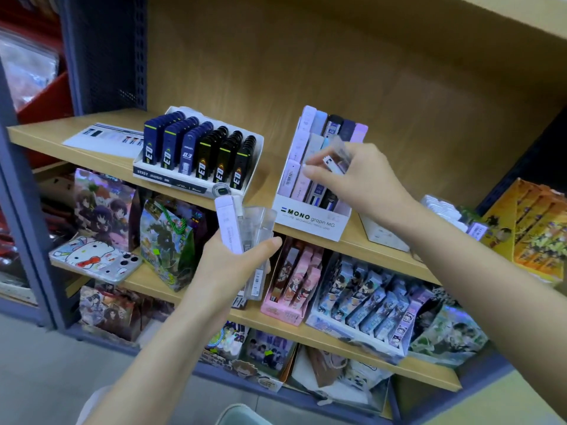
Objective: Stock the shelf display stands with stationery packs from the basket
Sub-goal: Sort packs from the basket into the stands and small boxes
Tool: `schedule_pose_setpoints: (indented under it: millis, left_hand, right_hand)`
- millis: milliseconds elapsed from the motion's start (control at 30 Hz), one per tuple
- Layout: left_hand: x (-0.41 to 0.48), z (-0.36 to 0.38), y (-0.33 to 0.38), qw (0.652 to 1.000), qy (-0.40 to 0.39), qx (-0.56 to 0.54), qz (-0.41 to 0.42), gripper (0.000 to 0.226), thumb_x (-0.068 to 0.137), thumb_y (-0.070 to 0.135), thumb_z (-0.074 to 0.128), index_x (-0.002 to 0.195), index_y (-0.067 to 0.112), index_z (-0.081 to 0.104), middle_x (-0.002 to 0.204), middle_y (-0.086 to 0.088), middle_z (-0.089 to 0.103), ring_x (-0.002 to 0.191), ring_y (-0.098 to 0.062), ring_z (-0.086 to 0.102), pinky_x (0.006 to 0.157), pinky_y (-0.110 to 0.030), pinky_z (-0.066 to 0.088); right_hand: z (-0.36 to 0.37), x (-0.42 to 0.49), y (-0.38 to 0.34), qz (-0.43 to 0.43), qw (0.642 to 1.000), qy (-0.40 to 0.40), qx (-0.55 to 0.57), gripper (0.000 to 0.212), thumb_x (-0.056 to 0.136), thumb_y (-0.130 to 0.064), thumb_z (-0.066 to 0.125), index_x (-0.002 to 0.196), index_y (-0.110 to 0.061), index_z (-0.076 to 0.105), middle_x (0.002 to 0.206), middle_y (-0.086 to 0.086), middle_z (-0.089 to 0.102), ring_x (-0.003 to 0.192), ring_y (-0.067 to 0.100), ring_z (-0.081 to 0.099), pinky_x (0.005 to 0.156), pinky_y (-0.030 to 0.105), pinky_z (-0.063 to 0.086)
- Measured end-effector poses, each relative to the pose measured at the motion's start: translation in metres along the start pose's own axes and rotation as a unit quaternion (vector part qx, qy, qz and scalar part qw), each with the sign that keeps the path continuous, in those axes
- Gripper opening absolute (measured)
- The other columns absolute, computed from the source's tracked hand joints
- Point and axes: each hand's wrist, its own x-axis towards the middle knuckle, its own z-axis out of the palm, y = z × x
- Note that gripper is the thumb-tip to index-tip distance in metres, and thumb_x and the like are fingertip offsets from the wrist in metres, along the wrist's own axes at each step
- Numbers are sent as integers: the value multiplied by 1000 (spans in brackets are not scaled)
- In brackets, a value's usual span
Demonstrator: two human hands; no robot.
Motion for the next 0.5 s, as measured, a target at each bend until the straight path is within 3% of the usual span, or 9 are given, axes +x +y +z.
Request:
schedule_pose_setpoints:
  millis: [100,200,267,400,500]
  left_hand:
    - [-8,21,4,997,-76,-13,-7,22,84,18,69,104,28,65,57,17,61,53,1,56,50,-14,42]
    - [-16,43,6,992,-124,-27,-19,22,86,16,67,103,29,65,62,18,64,56,1,58,55,-17,46]
    - [-19,55,5,989,-134,-35,-43,17,86,18,66,102,24,65,62,15,63,55,-2,58,56,-21,46]
    - [-23,77,4,982,-134,-89,-94,23,85,28,63,106,20,64,67,7,67,52,-8,58,48,-20,46]
    - [-22,92,3,977,-129,-118,-120,25,88,27,61,111,17,62,71,3,68,51,-8,58,46,-20,45]
  right_hand:
    - [-7,-33,1,97,986,-122,59,22,86,-35,66,94,-14,69,37,-13,37,29,5,32,33,9,24]
    - [-12,-52,12,157,966,-176,102,19,85,-34,69,87,-16,68,40,-6,42,32,4,35,37,13,30]
    - [-20,-60,21,195,954,-175,147,16,84,-32,70,79,-18,65,40,-5,41,35,6,35,38,14,31]
    - [-37,-71,41,244,942,-117,197,24,85,-30,69,92,-6,67,39,-6,38,35,7,31,37,15,29]
    - [-52,-76,58,274,934,-65,217,21,87,-31,67,84,-10,66,44,-5,37,37,7,30,37,14,28]
